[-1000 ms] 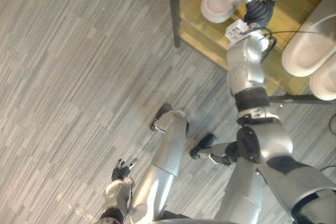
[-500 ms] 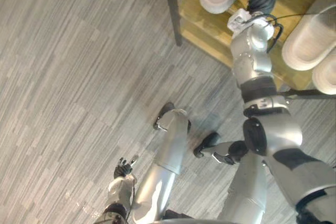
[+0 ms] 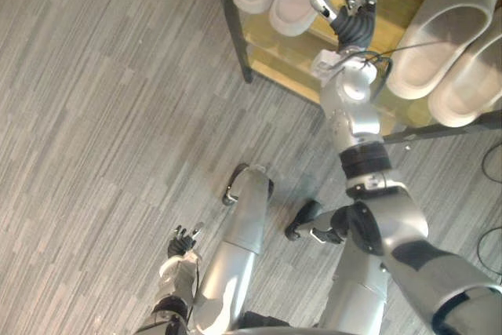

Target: Organize the slippers on the shoe rack

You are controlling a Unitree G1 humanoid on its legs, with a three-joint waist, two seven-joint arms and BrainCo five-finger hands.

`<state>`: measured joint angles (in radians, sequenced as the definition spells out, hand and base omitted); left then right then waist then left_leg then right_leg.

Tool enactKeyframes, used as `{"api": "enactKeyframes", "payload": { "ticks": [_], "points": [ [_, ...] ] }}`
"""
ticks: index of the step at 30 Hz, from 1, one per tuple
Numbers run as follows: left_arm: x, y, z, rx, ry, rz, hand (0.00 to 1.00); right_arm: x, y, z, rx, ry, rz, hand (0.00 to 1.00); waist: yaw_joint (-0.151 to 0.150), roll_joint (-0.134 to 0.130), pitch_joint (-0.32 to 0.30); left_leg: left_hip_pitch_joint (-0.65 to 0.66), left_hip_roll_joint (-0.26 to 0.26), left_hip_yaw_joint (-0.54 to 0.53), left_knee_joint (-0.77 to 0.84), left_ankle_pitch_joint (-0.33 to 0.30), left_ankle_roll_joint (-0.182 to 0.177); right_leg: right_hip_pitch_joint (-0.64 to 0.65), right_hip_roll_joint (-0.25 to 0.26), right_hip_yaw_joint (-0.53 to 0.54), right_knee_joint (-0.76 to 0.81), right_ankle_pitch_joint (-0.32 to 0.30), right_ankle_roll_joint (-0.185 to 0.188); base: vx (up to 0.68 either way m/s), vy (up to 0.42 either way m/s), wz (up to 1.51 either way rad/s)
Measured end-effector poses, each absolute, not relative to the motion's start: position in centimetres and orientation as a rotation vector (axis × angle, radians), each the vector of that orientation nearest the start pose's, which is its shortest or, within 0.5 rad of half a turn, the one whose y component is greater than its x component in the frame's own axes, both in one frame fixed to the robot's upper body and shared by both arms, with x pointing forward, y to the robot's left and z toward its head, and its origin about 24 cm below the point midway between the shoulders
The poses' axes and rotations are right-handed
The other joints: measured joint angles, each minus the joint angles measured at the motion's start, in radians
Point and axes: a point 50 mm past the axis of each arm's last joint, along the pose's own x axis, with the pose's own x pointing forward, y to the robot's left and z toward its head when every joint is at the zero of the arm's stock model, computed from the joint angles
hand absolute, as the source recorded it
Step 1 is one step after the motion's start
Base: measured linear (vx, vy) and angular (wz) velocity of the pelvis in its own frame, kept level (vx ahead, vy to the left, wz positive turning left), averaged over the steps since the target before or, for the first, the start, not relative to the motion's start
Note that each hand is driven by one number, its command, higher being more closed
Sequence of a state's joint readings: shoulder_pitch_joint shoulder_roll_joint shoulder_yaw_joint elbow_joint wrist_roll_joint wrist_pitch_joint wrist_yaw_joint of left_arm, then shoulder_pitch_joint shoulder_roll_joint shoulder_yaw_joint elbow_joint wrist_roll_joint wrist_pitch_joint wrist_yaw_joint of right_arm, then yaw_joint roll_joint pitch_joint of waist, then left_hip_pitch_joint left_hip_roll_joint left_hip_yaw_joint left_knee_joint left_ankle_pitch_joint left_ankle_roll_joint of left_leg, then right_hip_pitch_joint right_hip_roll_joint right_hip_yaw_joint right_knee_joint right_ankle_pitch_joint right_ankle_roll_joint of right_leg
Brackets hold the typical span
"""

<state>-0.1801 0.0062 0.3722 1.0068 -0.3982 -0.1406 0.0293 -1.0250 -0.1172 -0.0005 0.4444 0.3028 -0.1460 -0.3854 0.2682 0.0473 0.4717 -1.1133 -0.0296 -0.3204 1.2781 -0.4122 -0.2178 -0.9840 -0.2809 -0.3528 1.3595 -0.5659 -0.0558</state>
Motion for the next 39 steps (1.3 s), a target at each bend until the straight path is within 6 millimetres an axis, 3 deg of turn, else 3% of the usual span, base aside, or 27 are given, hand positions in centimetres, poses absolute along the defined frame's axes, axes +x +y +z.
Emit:
{"api": "enactKeyframes", "payload": {
  "ticks": [2, 4, 6, 8, 9, 12, 13, 18, 21, 23, 27, 30, 33, 35, 39],
  "points": [
    [19.9, 20.3, -11.7, -0.506, 0.636, 0.495, 0.00, 36.6, -10.8, 27.3, 0.257, -0.660, -0.072, 0.00, -0.013, -0.012, -0.002, 0.024, 0.003, 0.012, -0.009, -0.002, 0.003, 0.016, 0.000, 0.009, -0.005, -0.001, 0.002, 0.02, 0.009, -0.05],
    [18.8, 21.1, -12.0, -0.485, 0.646, 0.498, 0.00, 35.0, -10.2, 25.7, 0.212, -0.683, -0.011, 0.00, -0.043, -0.044, -0.007, 0.088, 0.009, 0.023, -0.047, -0.002, 0.004, 0.075, 0.001, 0.011, -0.037, -0.001, 0.005, 0.04, -0.011, 0.01],
    [18.0, 21.2, -12.3, -0.477, 0.662, 0.496, 0.00, 34.3, -10.2, 24.3, 0.185, -0.675, 0.008, 0.00, -0.051, -0.059, -0.015, 0.133, 0.017, 0.029, -0.079, -0.001, 0.005, 0.118, 0.002, 0.006, -0.066, 0.002, 0.009, 0.07, -0.027, 0.00],
    [16.2, 21.4, -12.9, -0.447, 0.698, 0.493, 0.00, 33.0, -10.2, 21.2, 0.154, -0.624, 0.048, 0.00, -0.066, -0.098, -0.041, 0.232, 0.023, 0.041, -0.169, 0.011, 0.018, 0.208, 0.003, -0.003, -0.138, 0.009, 0.019, 0.11, -0.048, 0.07],
    [15.8, 21.4, -13.1, -0.440, 0.708, 0.485, 0.00, 32.7, -10.2, 20.7, 0.137, -0.616, 0.057, 0.00, -0.068, -0.104, -0.046, 0.252, 0.025, 0.042, -0.190, 0.015, 0.020, 0.229, 0.004, -0.006, -0.155, 0.011, 0.019, 0.13, -0.053, 0.18],
    [14.3, 21.5, -13.6, -0.368, 0.761, 0.432, 0.00, 30.9, -10.6, 16.6, 0.036, -0.532, 0.116, 0.00, -0.076, -0.137, -0.105, 0.373, 0.041, 0.054, -0.322, 0.042, 0.029, 0.350, 0.009, -0.033, -0.271, 0.034, 0.014, 0.18, -0.055, 0.16],
    [13.3, 21.7, -13.9, -0.339, 0.791, 0.424, 0.00, 30.0, -11.0, 14.2, -0.025, -0.466, 0.139, 0.00, -0.079, -0.142, -0.136, 0.447, 0.051, 0.060, -0.390, 0.057, 0.034, 0.425, 0.020, -0.045, -0.342, 0.056, 0.013, 0.20, -0.029, 0.08],
    [11.0, 22.6, -14.4, -0.246, 0.859, 0.386, 0.00, 27.1, -13.7, 6.9, -0.172, -0.217, 0.132, 0.00, -0.101, -0.150, -0.233, 0.631, 0.049, 0.086, -0.602, 0.119, 0.056, 0.605, 0.022, -0.074, -0.536, 0.111, 0.045, 0.21, 0.033, 0.11],
    [10.1, 22.7, -14.7, -0.162, 0.911, 0.306, 0.00, 25.0, -16.5, 0.9, -0.306, 0.039, 0.104, 0.00, -0.116, -0.138, -0.283, 0.749, 0.045, 0.089, -0.773, 0.187, 0.072, 0.710, 0.036, -0.089, -0.693, 0.175, 0.065, 0.15, 0.070, 0.09],
    [9.5, 22.2, -15.0, -0.127, 0.942, 0.257, 0.00, 22.9, -18.9, -2.7, -0.366, 0.216, 0.055, 0.00, -0.124, -0.106, -0.311, 0.817, 0.055, 0.089, -0.889, 0.236, 0.084, 0.779, 0.063, -0.102, -0.823, 0.234, 0.078, 0.11, 0.086, 0.00],
    [9.0, 21.4, -15.2, -0.087, 0.970, 0.175, 0.00, 19.2, -21.9, -7.7, -0.498, 0.493, 0.036, 0.00, -0.148, -0.059, -0.345, 0.892, 0.073, 0.104, -1.045, 0.310, 0.101, 0.859, 0.110, -0.099, -1.021, 0.338, 0.096, 0.09, 0.095, -0.10],
    [9.4, 21.2, -15.1, -0.060, 0.962, 0.139, 0.00, 16.5, -22.5, -10.1, -0.533, 0.636, 0.048, 0.00, -0.158, -0.045, -0.355, 0.942, 0.080, 0.108, -1.121, 0.345, 0.108, 0.924, 0.141, -0.100, -1.152, 0.404, 0.105, 0.05, 0.041, -0.05],
    [10.3, 20.7, -14.8, -0.043, 0.931, 0.100, 0.00, 13.6, -23.8, -12.2, -0.475, 0.796, -0.046, 0.00, -0.164, -0.031, -0.362, 0.969, 0.074, 0.114, -1.178, 0.375, 0.117, 0.968, 0.160, -0.099, -1.251, 0.463, 0.113, 0.00, 0.031, -0.02],
    [11.3, 19.7, -14.3, -0.038, 0.881, 0.047, 0.00, 11.6, -24.5, -13.5, -0.436, 0.907, -0.114, 0.00, -0.162, -0.018, -0.370, 0.981, 0.066, 0.113, -1.207, 0.396, 0.124, 0.990, 0.161, -0.105, -1.299, 0.494, 0.118, -0.02, 0.057, 0.08],
    [12.7, 16.7, -13.6, -0.012, 0.808, -0.054, 0.00, 9.6, -24.1, -14.8, -0.342, 1.012, -0.209, 0.00, -0.164, -0.009, -0.373, 1.005, 0.062, 0.118, -1.251, 0.421, 0.132, 1.007, 0.163, -0.099, -1.336, 0.520, 0.120, -0.06, 0.043, -0.03]
  ]
}}
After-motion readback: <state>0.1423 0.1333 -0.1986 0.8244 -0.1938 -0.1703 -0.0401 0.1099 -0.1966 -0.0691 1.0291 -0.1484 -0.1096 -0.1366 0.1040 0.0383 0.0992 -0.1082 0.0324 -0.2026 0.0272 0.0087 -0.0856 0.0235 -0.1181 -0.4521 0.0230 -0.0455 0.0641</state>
